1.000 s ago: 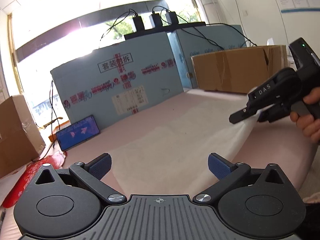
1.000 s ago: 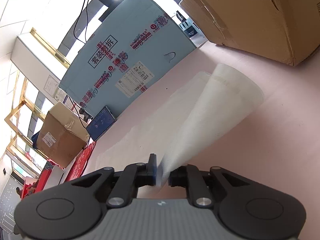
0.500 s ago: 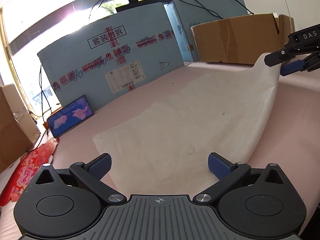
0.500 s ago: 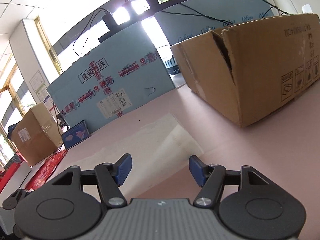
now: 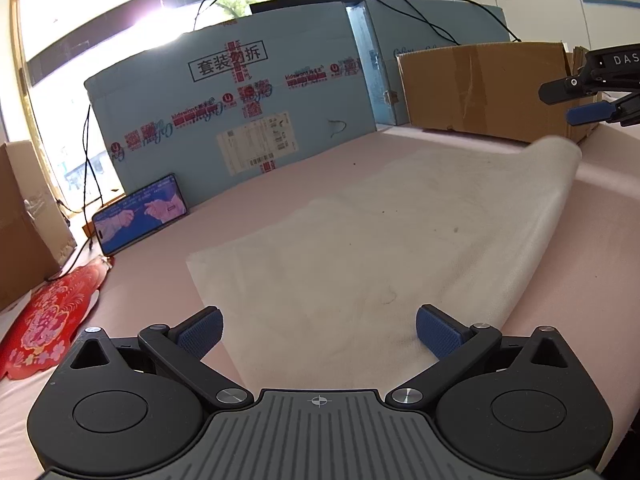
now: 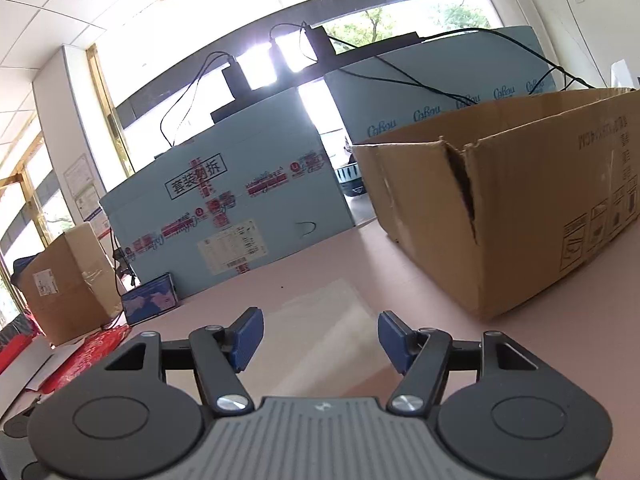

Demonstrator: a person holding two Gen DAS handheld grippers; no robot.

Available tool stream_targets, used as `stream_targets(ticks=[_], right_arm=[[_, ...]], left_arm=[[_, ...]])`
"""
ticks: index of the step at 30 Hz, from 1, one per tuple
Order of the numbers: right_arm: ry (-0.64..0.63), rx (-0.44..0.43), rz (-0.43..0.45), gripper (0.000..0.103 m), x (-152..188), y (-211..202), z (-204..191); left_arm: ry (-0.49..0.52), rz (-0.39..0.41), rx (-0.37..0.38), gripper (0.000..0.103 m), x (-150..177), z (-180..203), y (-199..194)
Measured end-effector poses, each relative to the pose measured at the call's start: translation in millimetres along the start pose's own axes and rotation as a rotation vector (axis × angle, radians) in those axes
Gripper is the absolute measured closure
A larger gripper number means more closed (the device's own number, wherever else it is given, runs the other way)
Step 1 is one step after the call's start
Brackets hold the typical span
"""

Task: Fold shopping bag
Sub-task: 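Lay the lifted bag edge flat with the right gripper and open it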

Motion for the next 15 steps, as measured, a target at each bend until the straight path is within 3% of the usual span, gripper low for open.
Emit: stream_targets(ticks=[6, 11, 15], right_arm=[[-0.243, 0.057, -0.137, 0.035, 9, 32, -25], [-0.434, 0.153, -0.230, 0.035, 26, 56, -47], [-0.516, 0.218, -0.242, 0.031, 36, 61, -52]], left_arm=[[0.001, -0.006, -0.002, 0.000, -1, 0, 0], [0.004, -0.002, -0.011, 0.000, 1, -1, -1], [0.011, -0.006, -0.007, 0.000, 1, -3, 0]])
Point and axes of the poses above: each gripper's, at about its wrist camera, not at the fingertips, and y roughly the way its jaws point, z to its right, x to its underside, the point moved 3 cm from there along y, roughly the way its jaws point, and after that the axes turned 11 degrees about -z, right-handed, at the moved point
